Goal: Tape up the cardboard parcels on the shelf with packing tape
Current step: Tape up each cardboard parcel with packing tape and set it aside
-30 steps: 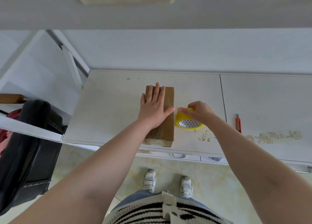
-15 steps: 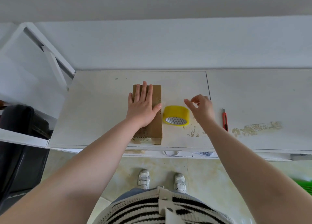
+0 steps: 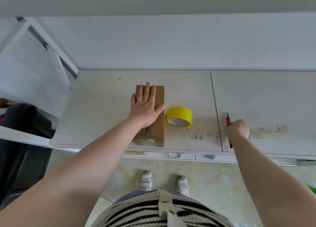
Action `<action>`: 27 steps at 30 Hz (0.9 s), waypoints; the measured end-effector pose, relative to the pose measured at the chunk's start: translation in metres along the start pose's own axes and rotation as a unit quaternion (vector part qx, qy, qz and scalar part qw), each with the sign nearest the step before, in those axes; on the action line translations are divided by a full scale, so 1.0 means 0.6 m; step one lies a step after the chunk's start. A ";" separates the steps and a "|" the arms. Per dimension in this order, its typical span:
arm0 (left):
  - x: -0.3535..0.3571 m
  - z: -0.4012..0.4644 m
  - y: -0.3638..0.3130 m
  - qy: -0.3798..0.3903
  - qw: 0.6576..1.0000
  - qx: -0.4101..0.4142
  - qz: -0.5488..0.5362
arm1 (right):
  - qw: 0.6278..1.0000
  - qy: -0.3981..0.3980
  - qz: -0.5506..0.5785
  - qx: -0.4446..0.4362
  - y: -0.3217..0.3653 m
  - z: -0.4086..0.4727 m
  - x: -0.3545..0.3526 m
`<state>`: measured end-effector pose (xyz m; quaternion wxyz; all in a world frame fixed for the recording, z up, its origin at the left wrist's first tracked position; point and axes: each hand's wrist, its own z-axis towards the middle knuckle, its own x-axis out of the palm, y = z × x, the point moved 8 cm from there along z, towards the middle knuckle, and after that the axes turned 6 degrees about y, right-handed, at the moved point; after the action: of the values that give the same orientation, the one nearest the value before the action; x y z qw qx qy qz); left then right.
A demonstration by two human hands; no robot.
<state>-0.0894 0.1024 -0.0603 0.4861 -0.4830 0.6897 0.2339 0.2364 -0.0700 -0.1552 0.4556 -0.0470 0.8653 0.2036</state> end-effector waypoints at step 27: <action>-0.003 0.000 0.005 -0.004 0.999 0.014 -0.032 | 0.865 0.333 0.212 -0.309 0.276 -0.235 0.067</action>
<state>-0.0917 0.1045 -0.0592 0.5029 -0.4972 0.6750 0.2103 0.0603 0.0293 -0.0655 0.0482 -0.0656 0.8476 0.5244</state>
